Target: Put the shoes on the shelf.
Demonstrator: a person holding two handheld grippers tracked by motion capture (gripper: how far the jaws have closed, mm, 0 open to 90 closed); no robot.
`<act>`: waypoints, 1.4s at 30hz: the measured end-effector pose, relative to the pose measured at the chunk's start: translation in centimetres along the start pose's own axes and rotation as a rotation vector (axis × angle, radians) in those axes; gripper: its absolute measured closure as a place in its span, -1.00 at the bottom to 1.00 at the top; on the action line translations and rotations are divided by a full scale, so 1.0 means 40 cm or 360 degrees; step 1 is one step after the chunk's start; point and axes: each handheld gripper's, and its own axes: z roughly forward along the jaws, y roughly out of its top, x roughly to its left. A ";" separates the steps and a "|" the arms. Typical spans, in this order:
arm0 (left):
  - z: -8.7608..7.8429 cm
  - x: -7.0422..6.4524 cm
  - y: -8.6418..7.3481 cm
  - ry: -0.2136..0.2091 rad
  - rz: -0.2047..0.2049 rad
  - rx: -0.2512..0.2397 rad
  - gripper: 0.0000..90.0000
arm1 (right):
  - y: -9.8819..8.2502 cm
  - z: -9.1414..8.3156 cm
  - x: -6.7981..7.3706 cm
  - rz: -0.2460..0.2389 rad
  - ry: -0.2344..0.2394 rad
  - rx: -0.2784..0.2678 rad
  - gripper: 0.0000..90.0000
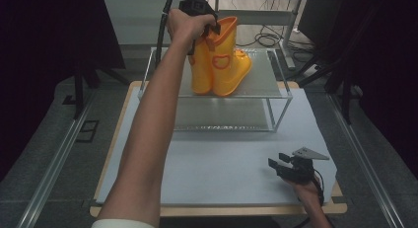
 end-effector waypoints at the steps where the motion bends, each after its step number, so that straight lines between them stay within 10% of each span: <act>1: 0.010 0.005 0.003 0.0038 -0.0015 -0.0011 0.83 | 0.000 0.000 0.000 -0.0001 0.0000 -0.0001 -0.03; 10: 0.065 0.036 0.007 0.0174 -0.0055 -0.0006 0.82 | -0.003 0.000 0.000 -0.0015 0.0003 -0.0001 -0.04; 29: -0.080 0.060 -0.032 -0.0112 0.0102 -0.0159 0.29 | -0.006 0.002 0.005 -0.0025 -0.0003 0.0012 -0.04; 42: -0.179 0.094 -0.141 -0.0192 0.0301 -0.0120 0.98 | -0.002 -0.009 0.000 -0.0011 -0.0025 -0.0011 -0.04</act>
